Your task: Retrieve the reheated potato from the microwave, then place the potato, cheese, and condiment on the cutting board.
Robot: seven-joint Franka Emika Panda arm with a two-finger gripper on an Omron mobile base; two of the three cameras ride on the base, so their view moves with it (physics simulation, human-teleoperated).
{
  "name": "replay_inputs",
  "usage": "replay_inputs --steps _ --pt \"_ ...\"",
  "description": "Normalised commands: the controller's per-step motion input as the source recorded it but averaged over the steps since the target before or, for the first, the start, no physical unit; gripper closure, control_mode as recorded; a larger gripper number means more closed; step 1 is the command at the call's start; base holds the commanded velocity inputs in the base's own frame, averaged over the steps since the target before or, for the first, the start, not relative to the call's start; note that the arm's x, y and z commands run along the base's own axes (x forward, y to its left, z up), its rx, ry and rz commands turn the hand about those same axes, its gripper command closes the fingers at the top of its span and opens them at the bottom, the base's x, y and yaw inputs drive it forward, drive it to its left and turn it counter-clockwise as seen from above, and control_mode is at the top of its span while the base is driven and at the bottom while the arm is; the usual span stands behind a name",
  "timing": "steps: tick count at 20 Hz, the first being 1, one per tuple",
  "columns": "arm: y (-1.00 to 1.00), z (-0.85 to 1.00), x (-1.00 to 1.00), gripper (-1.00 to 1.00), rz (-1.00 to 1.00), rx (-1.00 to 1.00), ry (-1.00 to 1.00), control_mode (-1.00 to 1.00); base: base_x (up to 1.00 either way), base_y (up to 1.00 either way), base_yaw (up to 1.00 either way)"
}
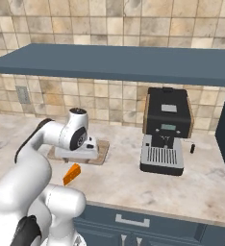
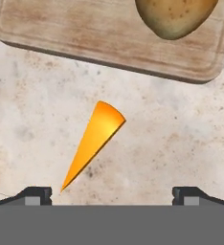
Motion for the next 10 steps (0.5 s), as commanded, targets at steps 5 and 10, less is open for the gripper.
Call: replay_inputs --steps 5,10 --pt "0.32 -0.09 -0.02 -1.00 -0.23 0.00 -0.03 -1.00 0.00 0.00 0.00" --pt "0.19 -0.30 0.01 -1.00 -0.22 -0.03 -0.01 -1.00 0.00 0.00 0.00"
